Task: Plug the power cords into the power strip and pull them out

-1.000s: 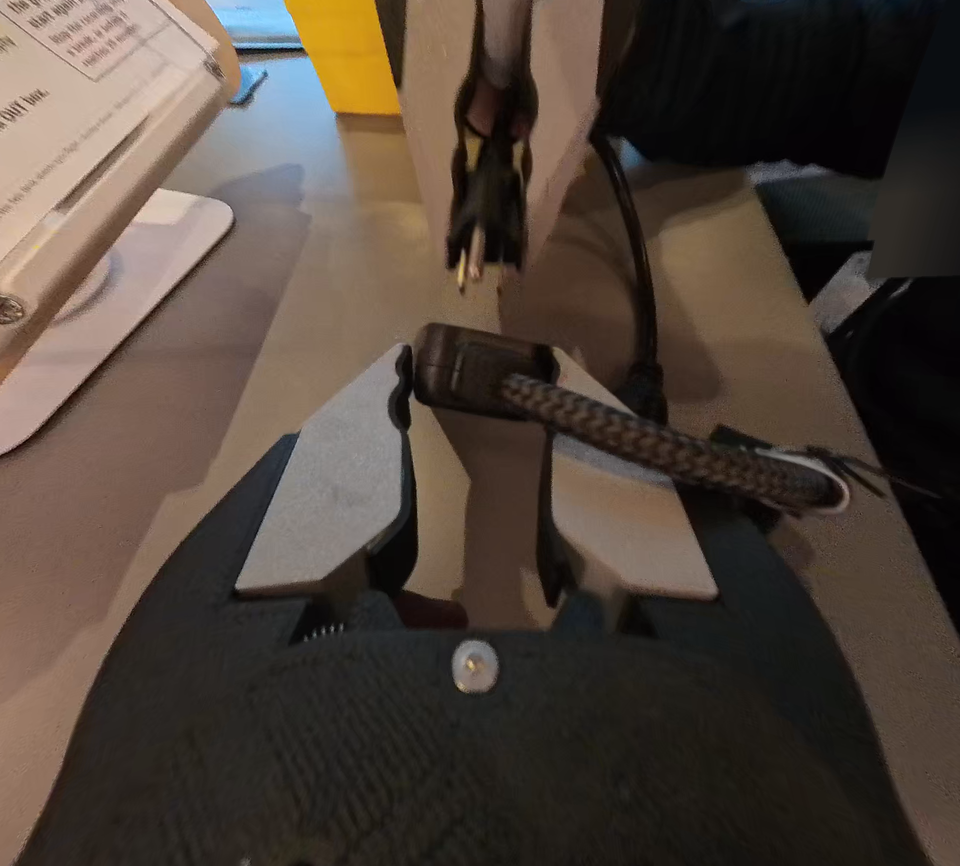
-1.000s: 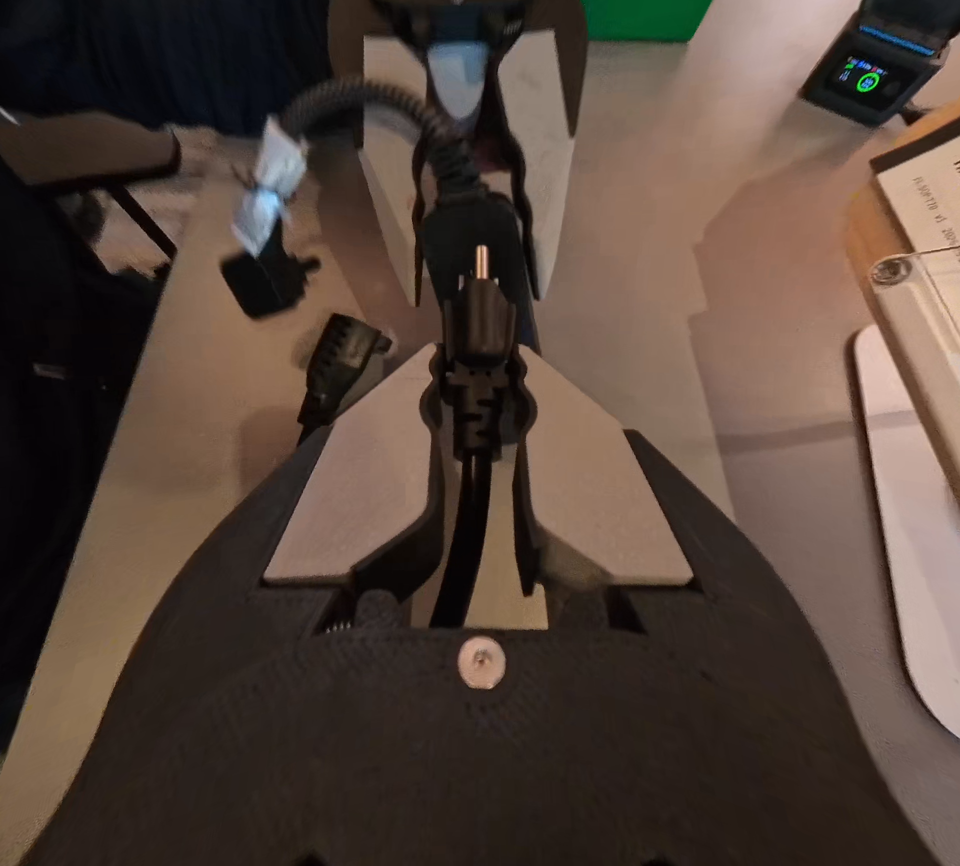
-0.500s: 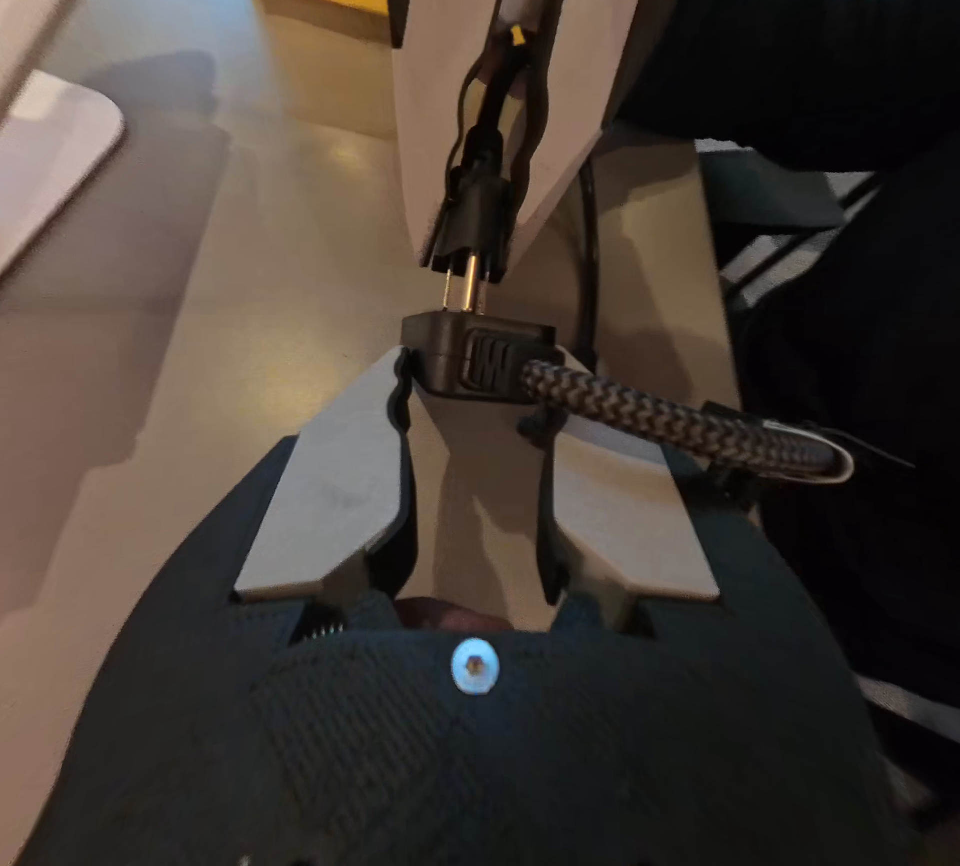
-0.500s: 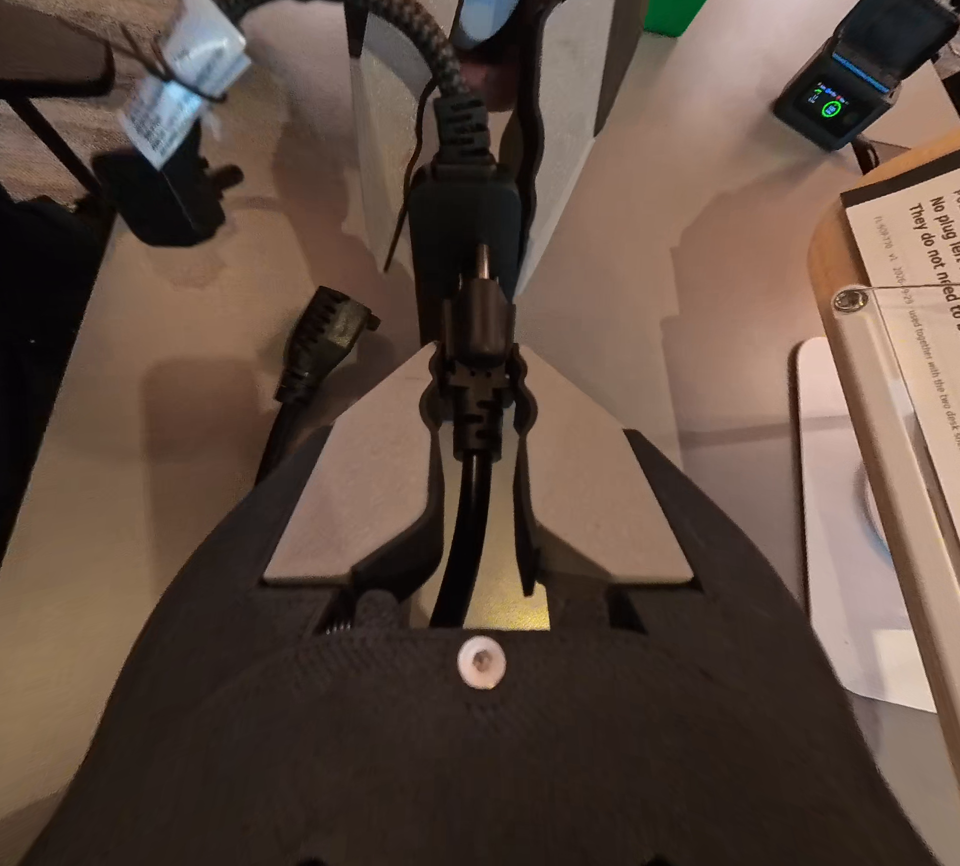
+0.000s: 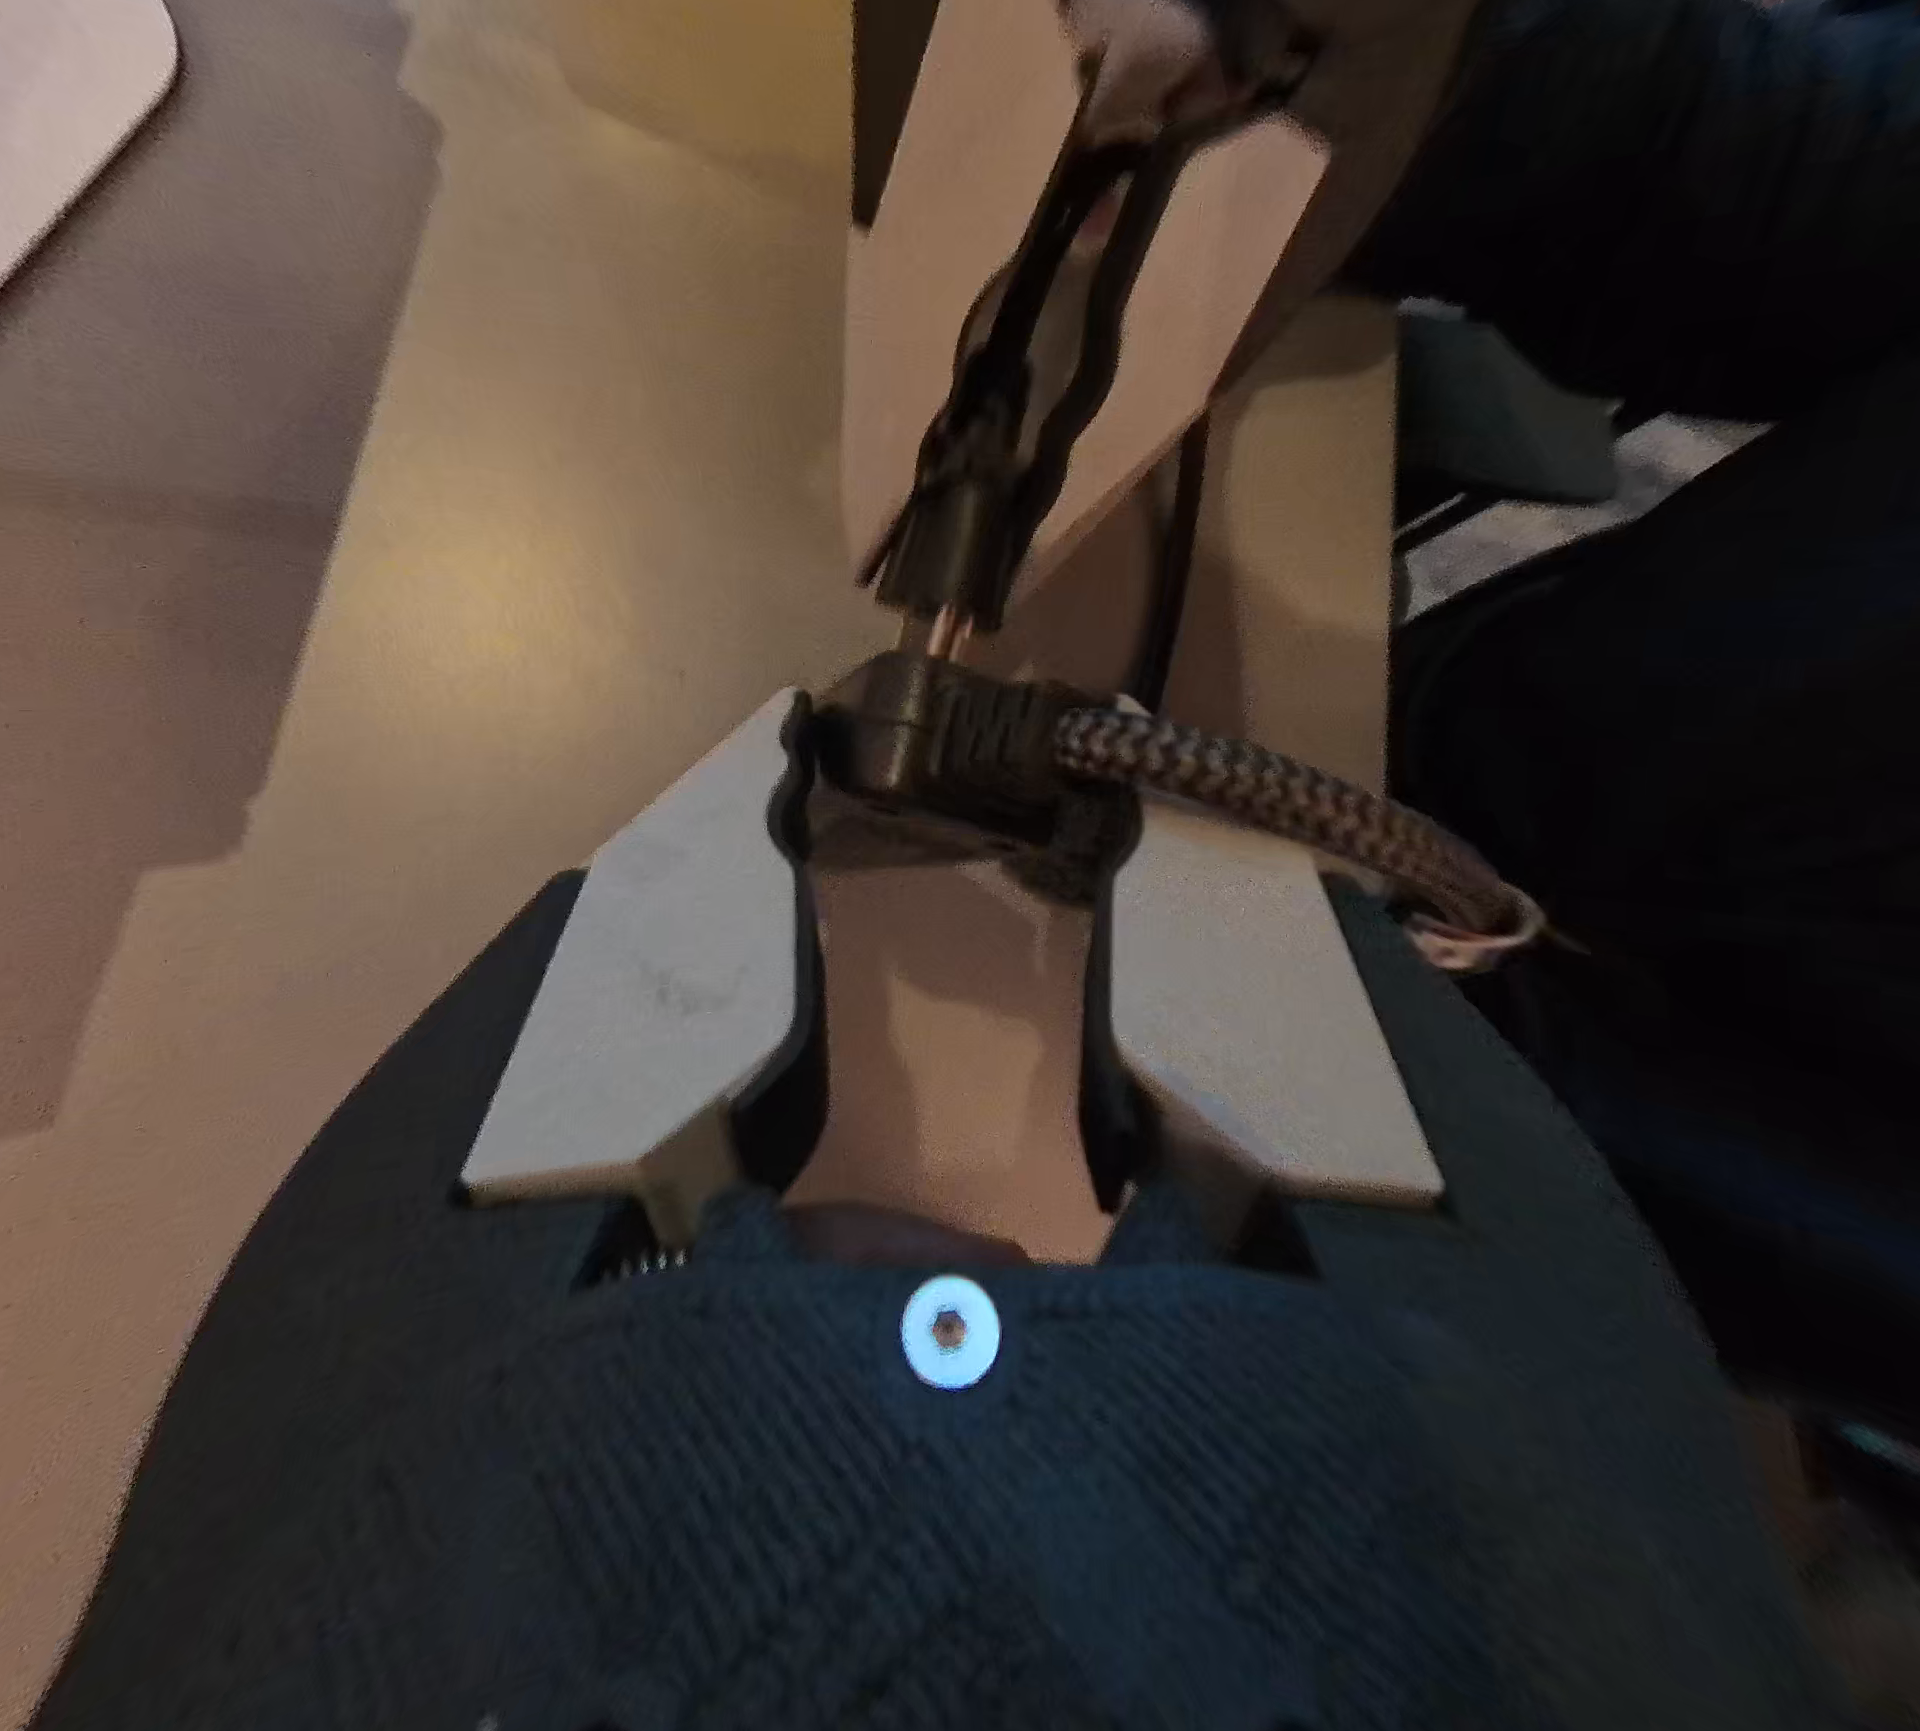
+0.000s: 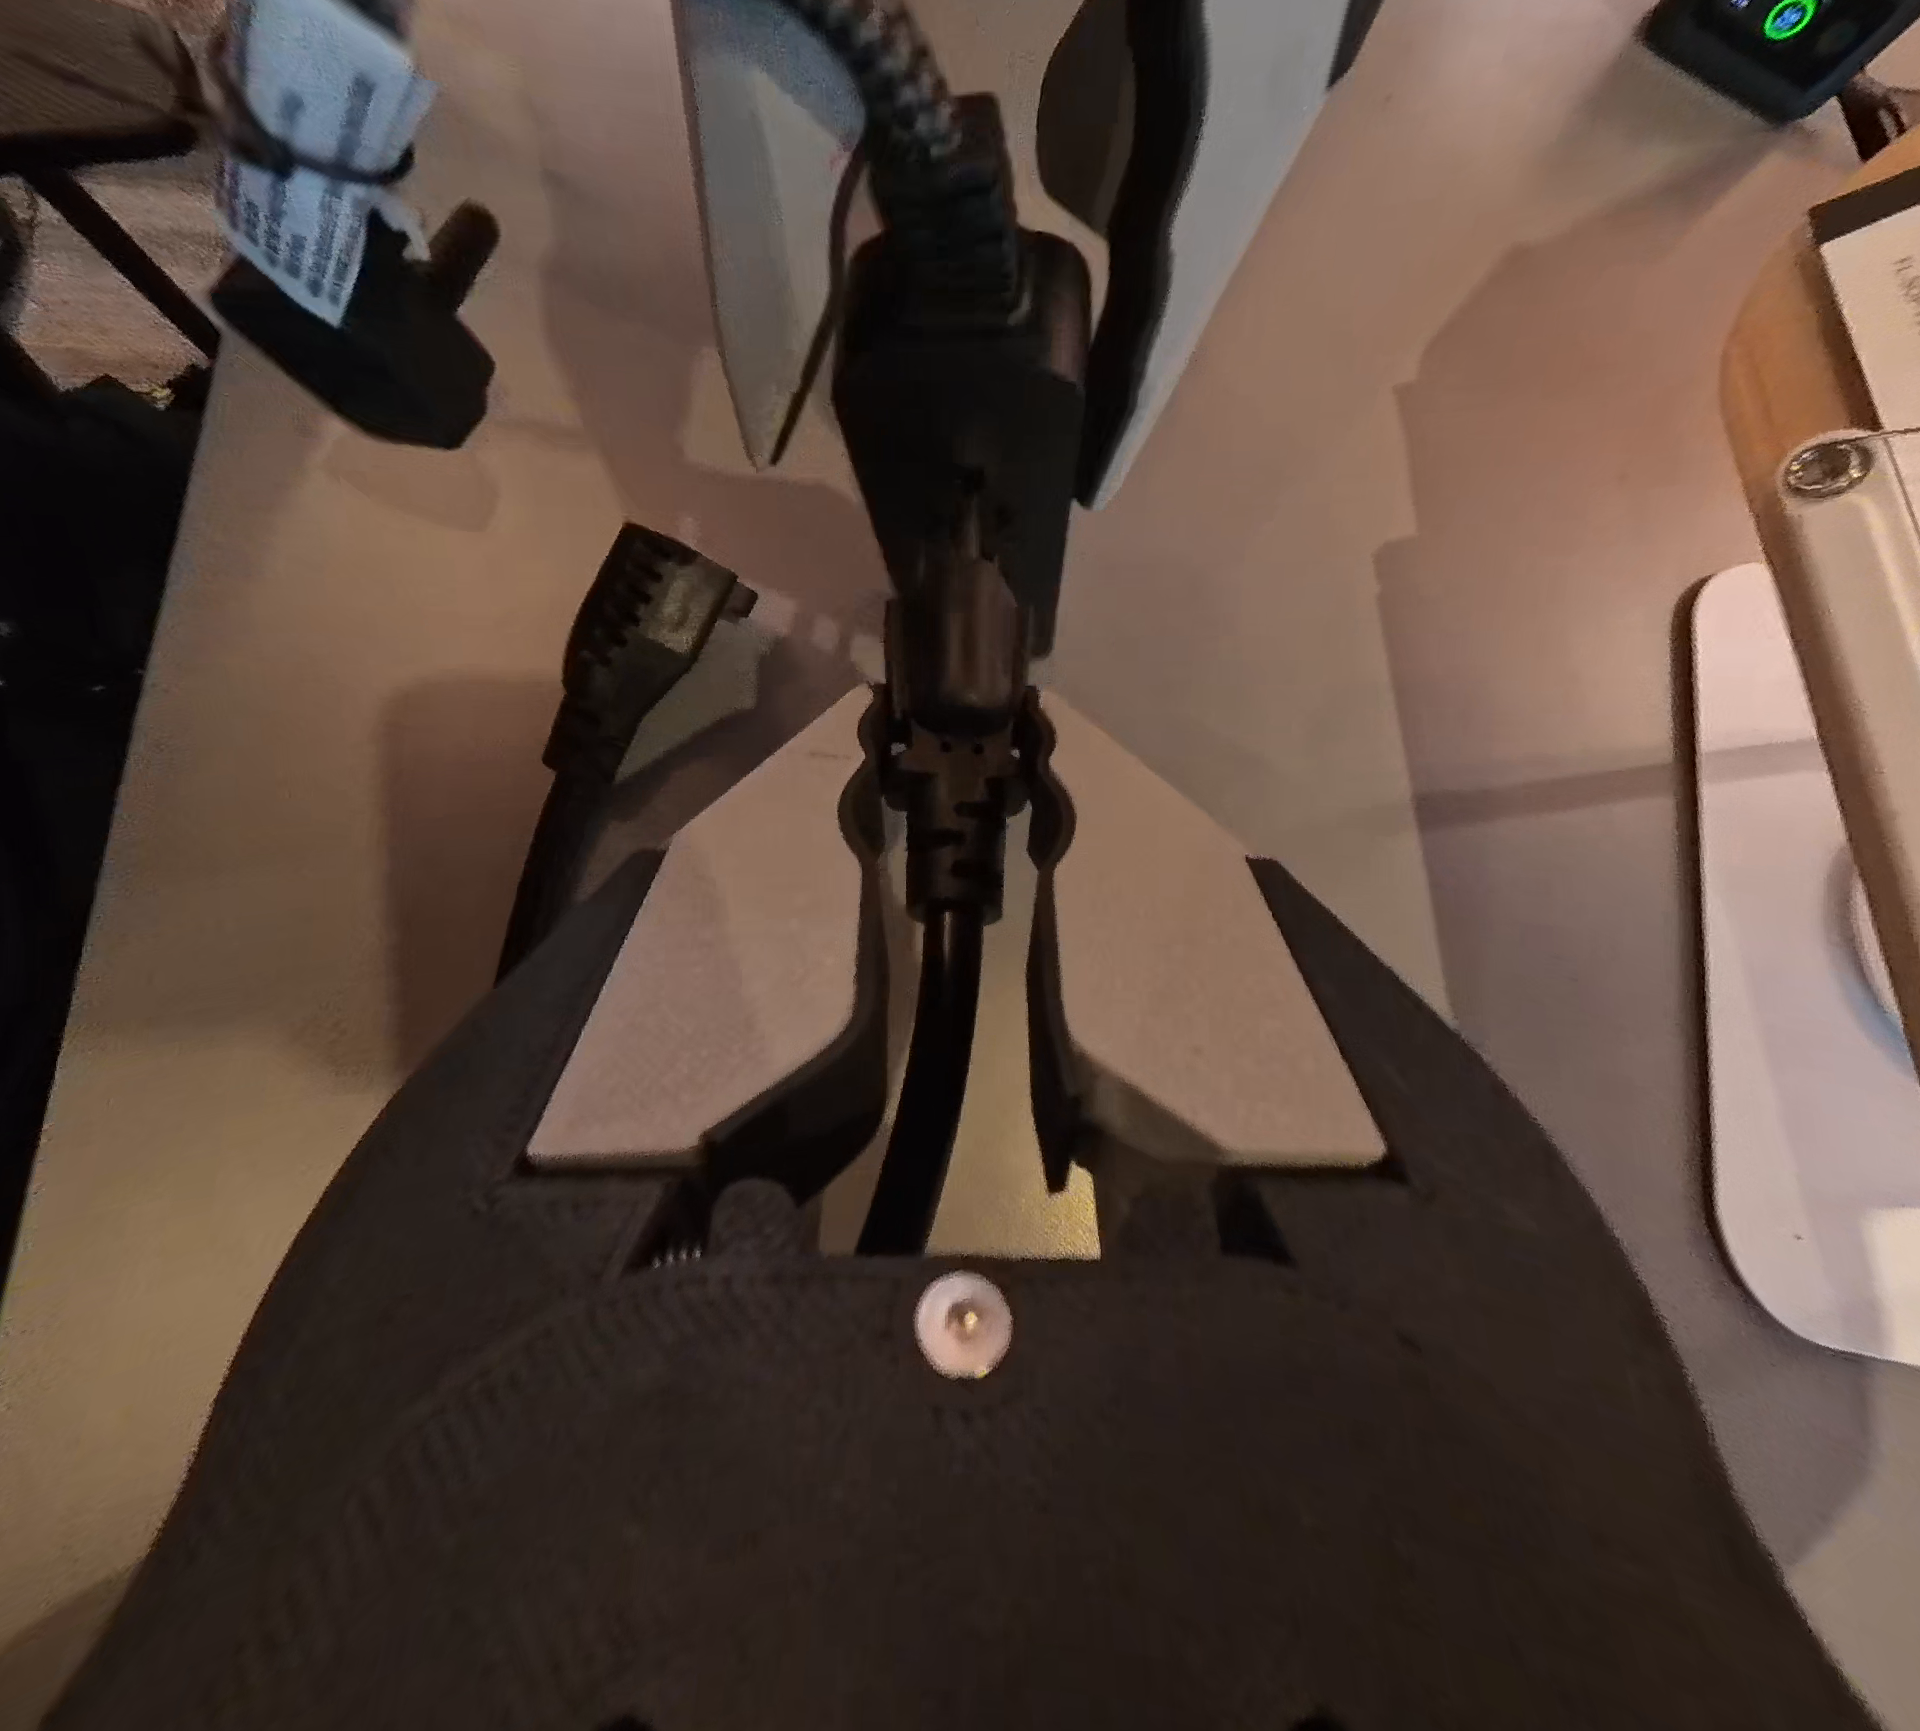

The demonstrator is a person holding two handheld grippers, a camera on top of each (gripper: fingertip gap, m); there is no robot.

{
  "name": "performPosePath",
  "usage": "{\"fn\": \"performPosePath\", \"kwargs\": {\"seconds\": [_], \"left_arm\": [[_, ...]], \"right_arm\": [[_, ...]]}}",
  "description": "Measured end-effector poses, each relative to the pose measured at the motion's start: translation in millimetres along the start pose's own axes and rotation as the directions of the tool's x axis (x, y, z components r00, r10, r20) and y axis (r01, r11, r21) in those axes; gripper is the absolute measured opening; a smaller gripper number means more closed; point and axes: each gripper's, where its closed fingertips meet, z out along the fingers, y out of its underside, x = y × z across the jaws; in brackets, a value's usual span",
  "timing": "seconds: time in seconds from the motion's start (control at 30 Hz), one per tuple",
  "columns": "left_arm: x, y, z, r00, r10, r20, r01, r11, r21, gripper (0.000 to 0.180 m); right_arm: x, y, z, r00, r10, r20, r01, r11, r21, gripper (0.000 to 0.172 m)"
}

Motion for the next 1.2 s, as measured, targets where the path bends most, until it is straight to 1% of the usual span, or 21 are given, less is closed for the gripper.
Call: {"fn": "performPosePath", "kwargs": {"seconds": [0.03, 0.1, 0.2, 0.37, 0.5, 0.6, 0.63, 0.67, 0.7, 0.77, 0.8, 0.87, 0.9, 0.93, 0.97, 1.03, 1.13, 1.2], "left_arm": [[1.4, -5.9, -1.4, 1.000, -0.001, -0.007, 0.001, 1.000, 0.019, 0.050], [-4.2, -7.2, 1.6, 0.999, 0.025, 0.032, -0.025, 1.000, -0.003, 0.051], [-11.2, -9.5, 10.4, 0.999, 0.020, 0.041, -0.019, 1.000, -0.003, 0.055], [-25.7, -7.4, 10.4, 0.998, -0.015, 0.062, 0.012, 0.999, 0.053, 0.062], [-29.6, 0.3, 1.4, 0.996, 0.031, 0.078, -0.039, 0.994, 0.103, 0.065], [-33.7, 4.4, -6.4, 0.985, 0.094, 0.144, -0.115, 0.983, 0.146, 0.065], [-35.8, 4.6, -9.3, 0.974, 0.130, 0.183, -0.160, 0.974, 0.160, 0.063], [-38.3, 5.1, -12.1, 0.955, 0.179, 0.235, -0.221, 0.961, 0.166, 0.052], [-41.2, 6.1, -14.5, 0.933, 0.218, 0.288, -0.269, 0.951, 0.154, 0.049], [-39.1, 3.5, -19.2, 0.921, 0.218, 0.323, -0.280, 0.947, 0.157, 0.043], [-31.3, 0.0, -19.8, 0.943, 0.182, 0.279, -0.239, 0.953, 0.188, 0.040], [-10.3, -8.7, -20.4, 0.995, 0.053, 0.086, -0.074, 0.961, 0.265, 0.040], [-5.5, -12.7, -21.3, 1.000, -0.017, -0.005, 0.017, 0.957, 0.290, 0.039], [-5.9, -15.7, -22.1, 0.995, -0.068, -0.067, 0.085, 0.946, 0.311, 0.037], [-10.3, -16.2, -21.6, 0.990, -0.098, -0.098, 0.125, 0.938, 0.324, 0.036], [-24.6, -15.6, -21.3, 0.989, -0.123, -0.087, 0.146, 0.919, 0.365, 0.036], [-25.9, -16.7, -23.1, 0.992, -0.093, -0.084, 0.119, 0.902, 0.415, 0.037], [-17.8, -15.4, -18.7, 0.994, -0.055, -0.098, 0.091, 0.910, 0.404, 0.041]], "right_arm": [[0.0, 1.8, 2.3, 1.000, 0.001, 0.003, -0.001, 1.000, -0.007, 0.021], [1.2, 6.1, 7.1, 1.000, 0.006, 0.007, -0.006, 1.000, -0.019, 0.021], [6.1, 12.2, 11.9, 1.000, 0.031, 0.005, -0.030, 0.999, -0.026, 0.021], [10.4, 4.4, 7.8, 0.999, 0.047, -0.005, -0.046, 0.998, 0.032, 0.021], [9.9, -7.5, 5.1, 0.999, 0.047, -0.003, -0.046, 0.994, 0.102, 0.021], [11.2, -4.7, 9.9, 0.999, 0.042, -0.016, -0.040, 0.996, 0.086, 0.021], [10.8, -4.0, 11.8, 0.999, 0.044, -0.012, -0.043, 0.996, 0.083, 0.021], [10.4, -3.5, 13.4, 0.999, 0.047, -0.009, -0.046, 0.996, 0.081, 0.021], [10.2, -2.9, 14.8, 0.999, 0.047, -0.006, -0.047, 0.996, 0.078, 0.021], [9.9, -1.9, 17.0, 0.999, 0.047, -0.004, -0.046, 0.996, 0.074, 0.021], [9.7, -1.7, 17.4, 0.999, 0.045, -0.004, -0.045, 0.996, 0.073, 0.021], [9.5, -2.8, 15.6, 0.999, 0.040, -0.009, -0.039, 0.997, 0.072, 0.021], [9.1, -5.5, 12.9, 0.999, 0.035, -0.012, -0.034, 0.996, 0.082, 0.021], [7.8, -9.0, 9.6, 0.999, 0.031, -0.010, -0.029, 0.995, 0.098, 0.021], [6.8, -12.6, 6.4, 1.000, 0.029, -0.008, -0.028, 0.993, 0.114, 0.021], [4.9, -17.2, 2.1, 1.000, 0.029, -0.001, -0.029, 0.990, 0.135, 0.021], [5.9, -13.3, 4.3, 0.999, 0.032, -0.008, -0.031, 0.993, 0.112, 0.021], [6.6, -10.2, 7.7, 0.999, 0.045, -0.002, -0.044, 0.994, 0.099, 0.021]]}}
